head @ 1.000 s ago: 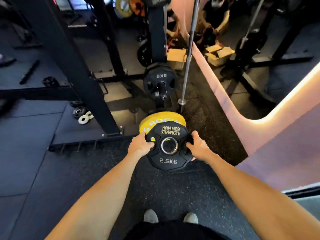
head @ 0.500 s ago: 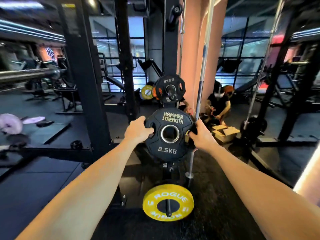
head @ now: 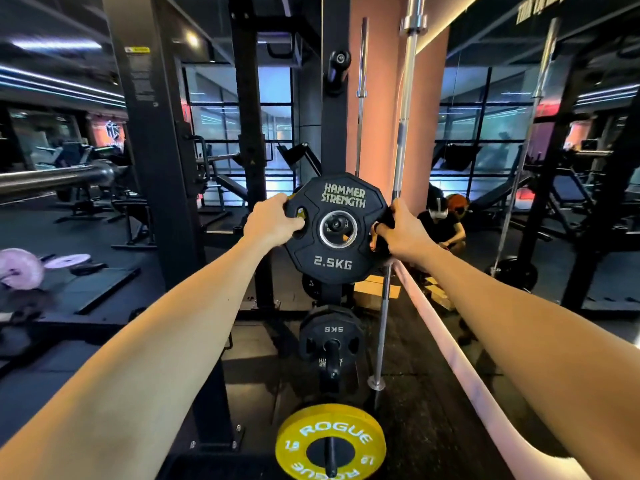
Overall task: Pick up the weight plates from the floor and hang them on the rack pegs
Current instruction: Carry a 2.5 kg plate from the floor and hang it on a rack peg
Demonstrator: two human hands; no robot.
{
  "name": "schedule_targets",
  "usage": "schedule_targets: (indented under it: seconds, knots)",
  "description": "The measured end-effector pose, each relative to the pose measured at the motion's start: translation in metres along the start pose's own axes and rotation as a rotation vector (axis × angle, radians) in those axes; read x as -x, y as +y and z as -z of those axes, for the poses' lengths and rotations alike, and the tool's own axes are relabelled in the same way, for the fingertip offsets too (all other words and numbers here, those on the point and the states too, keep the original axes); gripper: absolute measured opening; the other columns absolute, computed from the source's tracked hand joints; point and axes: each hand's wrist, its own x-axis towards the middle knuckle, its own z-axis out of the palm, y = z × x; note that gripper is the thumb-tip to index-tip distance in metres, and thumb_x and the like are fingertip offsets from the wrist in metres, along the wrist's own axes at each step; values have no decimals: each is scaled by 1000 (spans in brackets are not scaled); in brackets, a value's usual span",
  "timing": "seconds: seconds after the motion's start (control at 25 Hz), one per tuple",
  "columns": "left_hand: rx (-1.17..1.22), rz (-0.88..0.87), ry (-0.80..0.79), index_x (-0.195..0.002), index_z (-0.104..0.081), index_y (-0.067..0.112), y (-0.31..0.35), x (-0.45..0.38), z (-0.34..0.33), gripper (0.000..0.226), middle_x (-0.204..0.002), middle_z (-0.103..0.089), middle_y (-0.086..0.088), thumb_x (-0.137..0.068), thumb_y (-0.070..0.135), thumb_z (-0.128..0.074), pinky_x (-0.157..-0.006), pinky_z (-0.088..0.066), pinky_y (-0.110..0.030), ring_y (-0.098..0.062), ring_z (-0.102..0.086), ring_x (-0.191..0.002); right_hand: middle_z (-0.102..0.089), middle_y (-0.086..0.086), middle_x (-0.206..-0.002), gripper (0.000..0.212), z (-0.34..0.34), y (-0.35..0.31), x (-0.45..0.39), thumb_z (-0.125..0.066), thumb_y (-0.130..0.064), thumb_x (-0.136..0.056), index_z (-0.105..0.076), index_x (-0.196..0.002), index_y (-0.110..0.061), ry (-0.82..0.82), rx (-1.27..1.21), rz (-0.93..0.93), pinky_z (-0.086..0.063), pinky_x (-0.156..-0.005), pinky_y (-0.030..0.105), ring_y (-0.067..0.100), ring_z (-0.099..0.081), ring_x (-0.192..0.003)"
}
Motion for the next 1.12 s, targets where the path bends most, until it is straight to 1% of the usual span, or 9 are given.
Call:
schedule_targets:
  seconds: [0.16,0.28,0.48,0.56,0.68,0.76,0.88,1.04,1.12]
  knots:
    - [-23,10,-19,-104,-56,15,-8,-24,-13,24,-86,-67,-12,-83,21,-64,-70,-59,-49,-34,-68,-76,-56,8,-105,25,-8,16,-28,-52,-15,-94,-38,-114,-13,-10,0,-22,-43,-82,37,28,-55,-100]
    - [-34,10,-53,-101,-55,19,-21,-55,-28,21,-84,-69,-10,-82,22,-63,-68,-60,-48,-33,-70,-73,-55,6,-101,21,-20,30,-59,-52,-15,-93,-35,-105,-19,-13,41,-15,-38,-75,32,24,-54,-92]
    - [-61,26,-52,-111,-57,21,-42,-108,-58,31,-81,-70,-8,-81,26,-64,-66,-60,-47,-29,-70,-69,-58,10,-105,25,-43,59,-109,-52,-13,-92,-38,-114,-13,-15,57,-28,-40,-78,34,27,-55,-94]
    - [-73,30,-48,-113,-57,20,-50,-127,-71,33,-82,-70,-9,-81,26,-64,-67,-60,-49,-30,-70,-72,-56,3,-103,24,-53,72,-125,-53,-11,-92,-38,-109,-17,-12,25,-2,-38,-78,32,22,-53,-94]
    - [-78,22,-57,-105,-56,20,-63,-148,-92,25,-82,-67,-8,-82,24,-64,-68,-59,-50,-33,-68,-75,-53,-2,-101,29,-67,95,-146,-51,-11,-93,-39,-119,-16,-12,-4,-6,-37,-77,29,18,-51,-91]
    - [-77,26,-34,-99,-53,25,-69,-162,-103,20,-83,-65,-5,-83,25,-64,-69,-57,-46,-32,-66,-78,-54,0,-99,23,-73,108,-161,-49,-13,-93,-36,-112,-18,-15,8,-34,-38,-75,30,21,-52,-89]
    - [-93,41,-23,-102,-53,27,-76,-185,-115,22,-92,-66,-5,-84,26,-64,-68,-52,-40,-31,-63,-83,-52,8,-95,24,-82,116,-185,-49,-14,-93,-26,-98,-20,-13,40,-77,-41,-69,36,27,-52,-83]
    - [-107,74,-12,-122,-55,20,-84,-216,-132,37,-104,-66,-7,-86,23,-66,-68,-46,-38,-30,-61,-91,-50,12,-98,29,-89,124,-218,-51,-14,-93,-23,-99,-20,-60,87,-89,-43,-70,40,30,-53,-85]
    - [-105,80,-2,-121,-56,20,-86,-230,-138,36,-103,-66,-6,-86,22,-67,-68,-43,-36,-28,-59,-89,-51,15,-99,30,-92,129,-233,-51,-15,-93,-21,-99,-19,-67,89,-108,-45,-69,43,30,-54,-83]
